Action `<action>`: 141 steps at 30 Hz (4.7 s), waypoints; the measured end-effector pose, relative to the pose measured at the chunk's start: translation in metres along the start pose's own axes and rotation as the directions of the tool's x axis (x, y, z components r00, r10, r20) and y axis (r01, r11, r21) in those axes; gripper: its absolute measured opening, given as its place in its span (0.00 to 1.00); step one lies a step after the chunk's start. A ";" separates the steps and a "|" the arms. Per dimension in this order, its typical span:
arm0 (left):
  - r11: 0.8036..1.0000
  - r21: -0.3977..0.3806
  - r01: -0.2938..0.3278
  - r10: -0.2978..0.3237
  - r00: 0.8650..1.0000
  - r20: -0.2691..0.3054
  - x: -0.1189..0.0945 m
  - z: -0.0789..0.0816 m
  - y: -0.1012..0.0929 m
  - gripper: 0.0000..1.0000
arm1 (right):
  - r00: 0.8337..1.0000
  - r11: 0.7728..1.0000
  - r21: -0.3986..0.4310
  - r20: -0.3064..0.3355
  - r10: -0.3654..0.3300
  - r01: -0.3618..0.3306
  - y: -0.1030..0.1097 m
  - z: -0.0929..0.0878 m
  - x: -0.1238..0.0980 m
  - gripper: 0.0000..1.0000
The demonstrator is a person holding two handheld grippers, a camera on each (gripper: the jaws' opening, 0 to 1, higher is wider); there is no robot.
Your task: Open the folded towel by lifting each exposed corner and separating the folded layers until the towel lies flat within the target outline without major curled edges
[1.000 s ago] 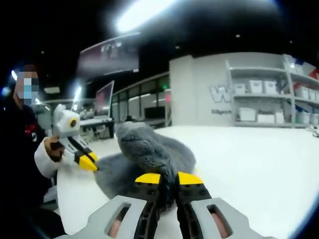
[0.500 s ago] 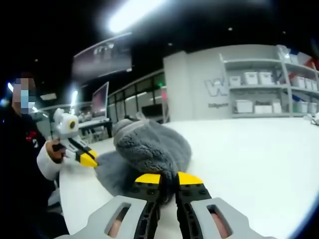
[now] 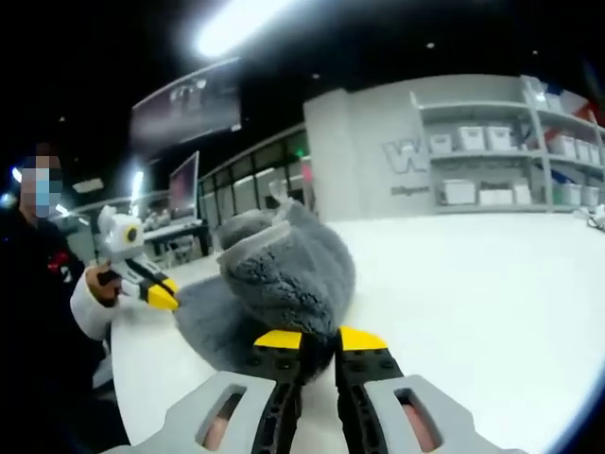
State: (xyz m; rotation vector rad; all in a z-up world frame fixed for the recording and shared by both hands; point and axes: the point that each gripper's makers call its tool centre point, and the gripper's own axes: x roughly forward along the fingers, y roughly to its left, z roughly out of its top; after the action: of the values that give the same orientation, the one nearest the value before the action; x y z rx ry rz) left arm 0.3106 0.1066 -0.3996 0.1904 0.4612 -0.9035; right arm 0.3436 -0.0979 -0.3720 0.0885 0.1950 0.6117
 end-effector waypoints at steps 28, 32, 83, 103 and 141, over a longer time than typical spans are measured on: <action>0.999 0.031 -0.016 0.017 1.000 -0.013 0.000 -0.001 0.002 0.06 | 0.998 0.997 0.047 0.025 -0.055 0.054 -0.021 0.011 -0.021 0.16; 0.999 0.044 -0.009 0.010 1.000 -0.014 0.000 -0.001 0.000 0.06 | 0.998 0.994 0.085 0.024 -0.065 0.063 -0.038 0.014 -0.032 0.17; 0.990 0.100 -0.095 0.084 0.990 0.115 -0.011 0.023 0.037 0.22 | 0.976 0.962 -0.260 -0.218 0.023 -0.080 -0.019 0.006 -0.045 0.26; 1.000 0.001 0.006 -0.006 0.999 0.050 0.001 0.007 0.024 0.11 | 0.951 0.915 -0.376 -0.310 0.024 -0.145 0.013 -0.021 -0.011 0.23; 1.000 0.012 0.017 -0.016 0.995 -0.096 0.000 -0.006 -0.007 0.05 | 0.945 0.982 -0.029 -0.280 0.170 -0.185 0.007 -0.030 0.007 0.24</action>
State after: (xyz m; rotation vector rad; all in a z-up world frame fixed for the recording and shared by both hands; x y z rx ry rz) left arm 0.3027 0.1046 -0.4049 0.2426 0.5469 -0.9162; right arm 0.3386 -0.0876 -0.4011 -0.0341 0.4444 0.8091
